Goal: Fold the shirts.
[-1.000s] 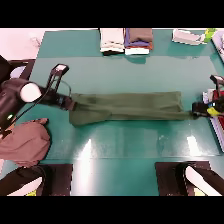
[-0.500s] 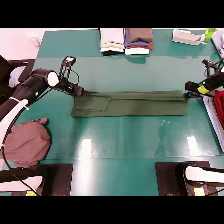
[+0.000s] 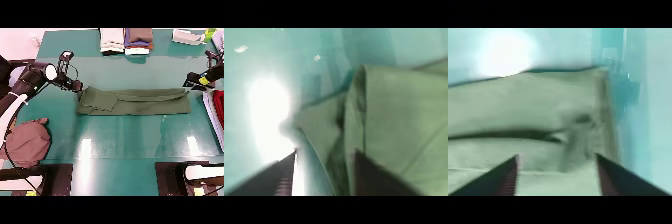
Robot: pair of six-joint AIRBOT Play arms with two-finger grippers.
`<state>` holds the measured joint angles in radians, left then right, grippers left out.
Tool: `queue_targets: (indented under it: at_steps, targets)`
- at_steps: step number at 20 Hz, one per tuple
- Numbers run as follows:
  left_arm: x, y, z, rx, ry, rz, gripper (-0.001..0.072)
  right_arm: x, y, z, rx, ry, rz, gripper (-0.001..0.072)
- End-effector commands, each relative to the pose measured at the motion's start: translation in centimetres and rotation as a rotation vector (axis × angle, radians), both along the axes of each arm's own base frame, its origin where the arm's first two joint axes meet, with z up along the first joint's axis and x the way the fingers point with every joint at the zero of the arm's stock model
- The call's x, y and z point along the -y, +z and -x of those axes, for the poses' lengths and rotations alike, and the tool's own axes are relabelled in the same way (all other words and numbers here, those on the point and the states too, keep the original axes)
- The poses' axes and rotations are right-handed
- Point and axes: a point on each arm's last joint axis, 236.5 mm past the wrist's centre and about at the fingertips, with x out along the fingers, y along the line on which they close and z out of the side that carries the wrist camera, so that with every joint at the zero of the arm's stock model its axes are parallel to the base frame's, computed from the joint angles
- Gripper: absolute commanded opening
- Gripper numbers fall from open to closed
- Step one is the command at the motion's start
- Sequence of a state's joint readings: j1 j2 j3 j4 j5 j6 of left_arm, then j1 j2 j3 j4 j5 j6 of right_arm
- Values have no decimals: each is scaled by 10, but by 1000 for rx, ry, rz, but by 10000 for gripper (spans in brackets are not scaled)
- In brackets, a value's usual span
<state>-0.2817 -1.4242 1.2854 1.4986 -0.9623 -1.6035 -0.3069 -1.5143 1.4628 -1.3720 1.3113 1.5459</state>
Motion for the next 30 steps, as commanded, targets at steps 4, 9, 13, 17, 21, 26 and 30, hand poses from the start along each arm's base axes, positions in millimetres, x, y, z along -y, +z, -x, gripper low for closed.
queue_targets:
  at_steps: [4,9,13,17,21,26,30]
  targets:
    - [27,1,22,-84,-57,66,26,31,-21,33,-93,-62,-31,594]
    - [70,6,31,-42,-146,79,26,22,-76,53,-135,-90,-61,595]
    - [90,9,35,-19,-184,94,26,20,-94,54,-122,-102,-52,594]
    - [95,10,36,-22,-186,110,25,3,-97,47,-108,-102,-123,589]
    - [96,9,39,-35,-186,116,26,-17,-109,48,-152,-41,-123,433]
    - [104,10,43,-55,-180,156,25,-13,-87,46,-108,36,-11,19]
    - [141,-1,45,-54,-223,197,24,-13,-32,56,-41,62,40,17]
